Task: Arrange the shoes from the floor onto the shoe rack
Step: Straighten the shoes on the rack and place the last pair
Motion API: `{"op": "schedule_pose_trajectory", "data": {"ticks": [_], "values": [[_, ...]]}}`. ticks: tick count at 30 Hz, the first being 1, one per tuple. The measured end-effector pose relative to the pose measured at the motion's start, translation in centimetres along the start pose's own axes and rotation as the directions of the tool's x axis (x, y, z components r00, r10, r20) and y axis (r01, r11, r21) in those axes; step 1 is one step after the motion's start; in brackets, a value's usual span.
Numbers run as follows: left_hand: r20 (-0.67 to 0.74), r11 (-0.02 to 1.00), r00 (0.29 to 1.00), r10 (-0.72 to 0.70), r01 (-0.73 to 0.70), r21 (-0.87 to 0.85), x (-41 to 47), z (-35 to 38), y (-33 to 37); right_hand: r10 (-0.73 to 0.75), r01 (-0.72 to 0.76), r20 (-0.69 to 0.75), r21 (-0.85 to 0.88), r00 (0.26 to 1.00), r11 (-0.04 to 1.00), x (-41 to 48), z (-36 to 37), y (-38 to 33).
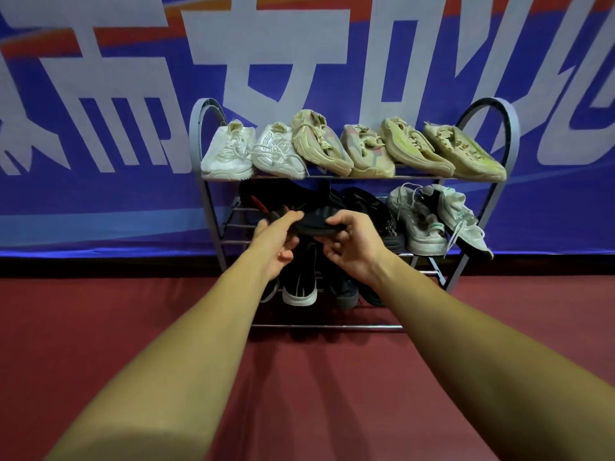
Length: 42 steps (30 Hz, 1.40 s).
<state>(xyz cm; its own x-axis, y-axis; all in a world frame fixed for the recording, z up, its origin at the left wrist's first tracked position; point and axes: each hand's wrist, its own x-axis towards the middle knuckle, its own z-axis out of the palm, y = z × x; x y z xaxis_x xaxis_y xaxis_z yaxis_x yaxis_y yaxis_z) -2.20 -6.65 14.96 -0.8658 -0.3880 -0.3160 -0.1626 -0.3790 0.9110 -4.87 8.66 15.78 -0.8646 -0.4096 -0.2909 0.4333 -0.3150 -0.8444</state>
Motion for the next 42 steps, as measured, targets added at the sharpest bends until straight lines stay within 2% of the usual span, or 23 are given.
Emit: {"op": "schedule_pose_trajectory", "data": {"ticks": [3,7,10,13,18,25,29,33,38,42], "values": [[-0.058,0.996,0.998,0.001,-0.006,-0.088,0.9,-0.7,0.5,0.063,-0.059,0.048,-0.083,0.997,0.995,0.3,0.6,-0.3],[-0.077,0.995,0.997,0.013,-0.020,-0.095,1.3,-2.7,0.7,0.104,-0.094,0.044,-0.189,0.994,0.977,1.3,0.7,0.5],[-0.091,0.988,0.995,0.040,-0.053,-0.145,1.2,-3.6,0.9,0.107,-0.098,0.078,-0.114,0.991,0.989,2.1,1.3,1.5],[-0.111,0.983,0.993,0.037,-0.056,-0.176,0.6,-4.3,1.1,0.046,-0.043,0.044,-0.072,0.998,0.996,2.7,3.1,2.2],[-0.079,0.996,0.996,0.032,-0.038,-0.077,0.6,-6.6,0.6,-0.018,0.012,-0.044,-0.124,0.999,0.992,4.0,6.8,4.8],[-0.143,0.992,0.989,0.032,-0.049,-0.118,1.2,-8.9,0.3,-0.055,0.038,-0.075,-0.214,0.996,0.976,5.3,9.6,6.5],[-0.170,0.986,0.985,-0.006,-0.023,-0.167,2.1,-9.1,0.3,-0.035,0.026,-0.030,-0.265,0.999,0.964,5.3,9.3,6.9],[-0.182,0.971,0.983,-0.024,-0.021,-0.239,2.9,-8.6,0.0,-0.003,0.001,-0.012,-0.239,1.000,0.971,5.3,8.6,6.2],[-0.273,0.990,0.962,-0.015,-0.024,-0.138,3.8,-9.5,-0.6,0.042,-0.029,0.046,-0.243,0.998,0.970,5.2,7.6,5.3],[-0.235,0.995,0.971,-0.055,0.032,-0.098,3.0,-8.8,-0.9,0.056,-0.034,0.064,-0.296,0.996,0.955,4.9,7.1,5.2]]}}
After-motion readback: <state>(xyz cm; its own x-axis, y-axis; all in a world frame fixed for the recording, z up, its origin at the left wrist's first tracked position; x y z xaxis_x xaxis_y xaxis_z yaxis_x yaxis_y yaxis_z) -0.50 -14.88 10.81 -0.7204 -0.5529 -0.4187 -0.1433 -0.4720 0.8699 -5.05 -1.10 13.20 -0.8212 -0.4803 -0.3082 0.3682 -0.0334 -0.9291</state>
